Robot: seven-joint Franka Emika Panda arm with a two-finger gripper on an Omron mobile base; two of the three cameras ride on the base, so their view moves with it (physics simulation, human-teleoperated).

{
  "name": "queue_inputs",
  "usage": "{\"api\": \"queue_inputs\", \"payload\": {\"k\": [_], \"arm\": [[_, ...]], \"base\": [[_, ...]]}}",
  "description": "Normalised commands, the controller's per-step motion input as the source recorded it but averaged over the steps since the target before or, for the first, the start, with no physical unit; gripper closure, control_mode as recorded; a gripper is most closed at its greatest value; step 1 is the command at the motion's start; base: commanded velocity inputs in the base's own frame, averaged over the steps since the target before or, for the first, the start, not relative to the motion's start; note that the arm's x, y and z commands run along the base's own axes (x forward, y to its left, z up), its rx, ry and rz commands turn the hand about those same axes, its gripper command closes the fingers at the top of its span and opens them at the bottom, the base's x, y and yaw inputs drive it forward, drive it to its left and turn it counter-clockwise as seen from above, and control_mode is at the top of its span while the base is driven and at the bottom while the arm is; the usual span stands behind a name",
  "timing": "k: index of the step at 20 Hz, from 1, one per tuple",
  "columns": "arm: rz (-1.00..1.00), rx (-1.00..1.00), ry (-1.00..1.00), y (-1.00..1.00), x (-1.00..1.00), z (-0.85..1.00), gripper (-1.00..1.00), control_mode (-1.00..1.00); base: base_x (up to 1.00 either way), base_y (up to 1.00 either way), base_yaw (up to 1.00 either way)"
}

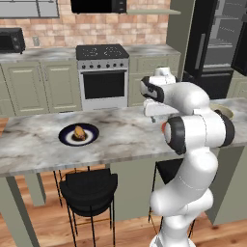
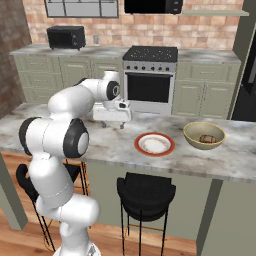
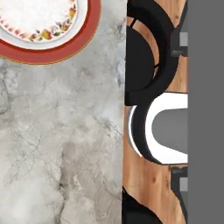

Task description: Pick the chicken drumstick and potato from their plates and place them in the bowl. Then put the bowl in the fridge.

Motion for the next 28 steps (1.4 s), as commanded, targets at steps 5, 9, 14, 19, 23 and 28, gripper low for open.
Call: {"api": "queue_inputs", "payload": {"k": [5, 9, 14, 19, 23, 28], "arm": [[0.17, 0.02, 0.02, 0.87, -0.01, 0.01, -1.00, -1.00], [0.13, 0.03, 0.00, 0.88, 0.00, 0.00, -1.00, -1.00], [0.05, 0.05, -0.05, 0.92, 0.00, 0.00, -1.00, -1.00], [0.03, 0.05, -0.03, 0.83, 0.06, 0.00, -1.00, -1.00], [0.02, 0.00, -0.08, 0.77, 0.09, -0.05, -1.00, -1.00], [0.00, 0.07, -0.10, 0.63, 0.12, -0.14, -1.00, -1.00]], "base": [[0.00, 0.00, 0.00], [0.00, 0.00, 0.00], [0.00, 0.00, 0.00], [0.00, 0.00, 0.00], [0.00, 0.00, 0.00], [0.00, 0.00, 0.00]]}}
